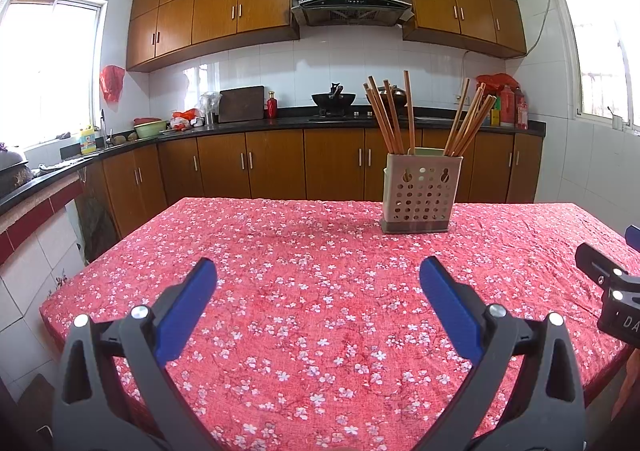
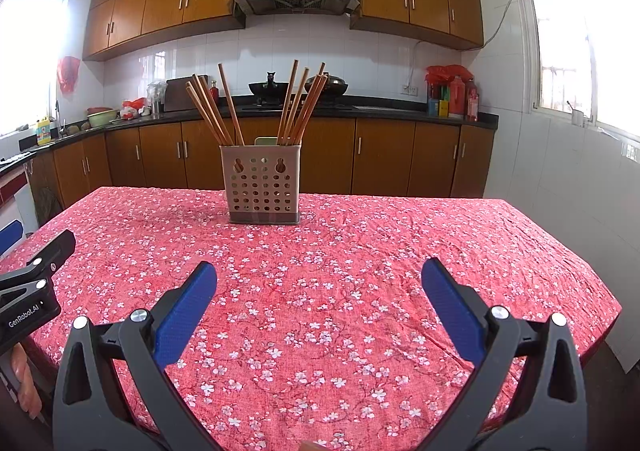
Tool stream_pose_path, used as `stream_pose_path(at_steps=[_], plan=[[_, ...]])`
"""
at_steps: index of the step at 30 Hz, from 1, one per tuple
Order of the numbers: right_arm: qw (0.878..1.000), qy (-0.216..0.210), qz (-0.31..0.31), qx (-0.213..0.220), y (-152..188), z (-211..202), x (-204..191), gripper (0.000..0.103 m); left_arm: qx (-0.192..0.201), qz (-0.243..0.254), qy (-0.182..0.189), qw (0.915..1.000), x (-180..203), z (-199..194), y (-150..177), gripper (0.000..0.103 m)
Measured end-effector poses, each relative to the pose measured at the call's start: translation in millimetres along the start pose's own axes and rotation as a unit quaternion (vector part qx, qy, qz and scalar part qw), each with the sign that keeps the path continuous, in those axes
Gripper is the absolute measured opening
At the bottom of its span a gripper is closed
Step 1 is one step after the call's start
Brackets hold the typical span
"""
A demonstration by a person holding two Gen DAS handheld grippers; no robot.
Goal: Organize utensils
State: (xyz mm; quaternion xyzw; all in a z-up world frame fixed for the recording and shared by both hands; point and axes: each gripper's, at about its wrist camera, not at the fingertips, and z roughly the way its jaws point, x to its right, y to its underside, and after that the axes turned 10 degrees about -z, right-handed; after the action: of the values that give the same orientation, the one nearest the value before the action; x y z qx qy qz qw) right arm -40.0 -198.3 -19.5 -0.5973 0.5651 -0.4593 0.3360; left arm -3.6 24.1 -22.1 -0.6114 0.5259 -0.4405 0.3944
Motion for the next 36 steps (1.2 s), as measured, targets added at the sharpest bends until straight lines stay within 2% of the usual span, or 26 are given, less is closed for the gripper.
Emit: stream_pose_path(at_steps=[36], plan=[[1.0, 0.0, 0.002, -0.002, -0.1, 1.2, -1.1, 0.101, -0.004, 0.0, 0.0, 1.0, 6.8, 1.4, 5.8, 0.099]])
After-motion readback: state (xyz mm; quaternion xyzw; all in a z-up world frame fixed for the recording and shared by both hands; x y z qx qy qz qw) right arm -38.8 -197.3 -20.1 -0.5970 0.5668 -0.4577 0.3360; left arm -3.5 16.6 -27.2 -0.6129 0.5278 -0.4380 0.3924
